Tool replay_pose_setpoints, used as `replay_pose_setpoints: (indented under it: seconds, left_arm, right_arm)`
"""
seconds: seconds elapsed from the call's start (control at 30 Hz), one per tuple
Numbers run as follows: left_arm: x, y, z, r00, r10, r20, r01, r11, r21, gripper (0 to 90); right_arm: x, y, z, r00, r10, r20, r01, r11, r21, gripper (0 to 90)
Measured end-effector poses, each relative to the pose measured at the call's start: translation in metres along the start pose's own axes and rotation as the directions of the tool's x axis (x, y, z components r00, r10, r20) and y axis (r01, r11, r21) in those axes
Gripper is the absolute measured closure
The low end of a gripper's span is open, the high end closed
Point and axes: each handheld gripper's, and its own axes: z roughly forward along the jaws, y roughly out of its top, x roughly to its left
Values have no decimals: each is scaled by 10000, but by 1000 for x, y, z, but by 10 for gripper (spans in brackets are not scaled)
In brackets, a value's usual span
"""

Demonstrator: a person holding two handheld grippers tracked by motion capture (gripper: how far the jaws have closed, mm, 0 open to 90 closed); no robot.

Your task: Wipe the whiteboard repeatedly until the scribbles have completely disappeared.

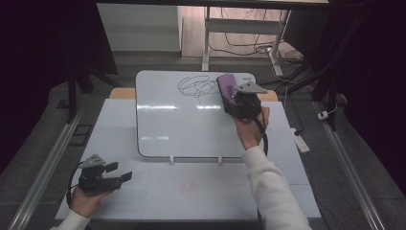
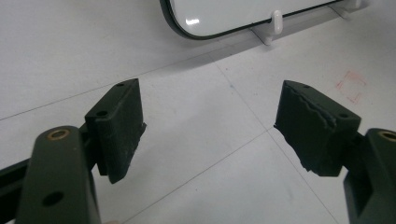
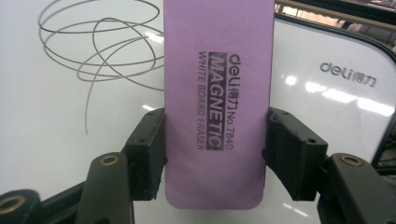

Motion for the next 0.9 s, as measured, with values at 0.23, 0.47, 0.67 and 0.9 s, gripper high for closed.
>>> replay_pose_setpoints:
  seconds: [0.23,0.47,0.67,0.9]
  left_arm:
    - [-2,1,2,10000,68,22,-68,10000,56,238]
    - [-2,1,1,10000,58,33,-59,10000,60,238]
    - [-1,1,0,10000,61,41,-61,10000,12,238]
    - [-1,4,0,9999,135,11,-135,9999,-30,238]
  right_arm:
    - [32,6,13,9975,-701,78,700,9975,52,410]
    - [57,11,20,9927,-1144,-369,1148,9934,70,411]
    - [27,13,14,9976,-581,371,581,9983,12,411]
    - [21,19,15,9974,-428,575,412,9987,290,411]
